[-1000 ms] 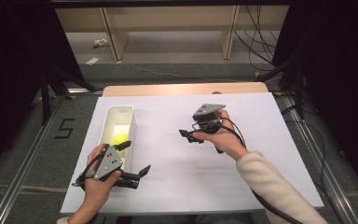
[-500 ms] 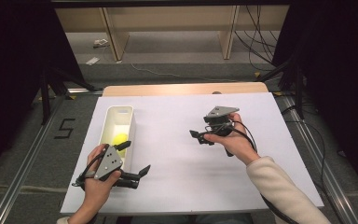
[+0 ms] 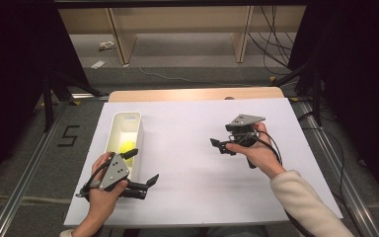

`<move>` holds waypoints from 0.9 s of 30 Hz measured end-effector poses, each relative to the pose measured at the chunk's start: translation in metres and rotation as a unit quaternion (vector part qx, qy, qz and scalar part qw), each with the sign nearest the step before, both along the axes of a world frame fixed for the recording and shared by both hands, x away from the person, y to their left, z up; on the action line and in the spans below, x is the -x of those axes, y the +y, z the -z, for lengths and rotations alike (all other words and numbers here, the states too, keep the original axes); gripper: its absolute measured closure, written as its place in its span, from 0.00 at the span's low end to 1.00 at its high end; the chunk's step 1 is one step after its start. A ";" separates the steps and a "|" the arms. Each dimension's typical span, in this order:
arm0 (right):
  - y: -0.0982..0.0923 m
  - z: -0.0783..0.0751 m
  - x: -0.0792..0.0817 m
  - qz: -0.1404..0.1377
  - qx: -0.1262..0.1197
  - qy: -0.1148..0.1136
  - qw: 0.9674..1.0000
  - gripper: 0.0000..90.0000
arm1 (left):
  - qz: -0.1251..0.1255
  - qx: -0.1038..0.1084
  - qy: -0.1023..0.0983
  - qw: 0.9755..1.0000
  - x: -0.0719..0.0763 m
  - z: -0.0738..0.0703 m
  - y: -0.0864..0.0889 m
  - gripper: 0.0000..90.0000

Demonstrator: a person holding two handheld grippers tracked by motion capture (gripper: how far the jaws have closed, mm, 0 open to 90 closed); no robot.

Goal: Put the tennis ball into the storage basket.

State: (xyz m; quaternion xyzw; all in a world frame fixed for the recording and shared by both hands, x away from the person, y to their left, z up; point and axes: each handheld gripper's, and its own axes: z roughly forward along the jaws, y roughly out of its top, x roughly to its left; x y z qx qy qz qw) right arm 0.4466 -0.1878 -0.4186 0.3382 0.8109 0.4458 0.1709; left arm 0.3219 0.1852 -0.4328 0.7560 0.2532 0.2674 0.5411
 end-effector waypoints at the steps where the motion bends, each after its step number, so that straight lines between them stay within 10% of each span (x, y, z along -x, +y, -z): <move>1: -0.001 0.000 0.001 0.001 0.000 -0.002 1.000 0.22 | 0.000 0.000 0.000 1.000 0.000 0.000 0.000 0.00; 27: -0.040 0.005 0.016 0.033 -0.005 0.003 0.999 0.22 | -0.001 -0.002 0.000 1.000 0.000 0.000 0.000 0.00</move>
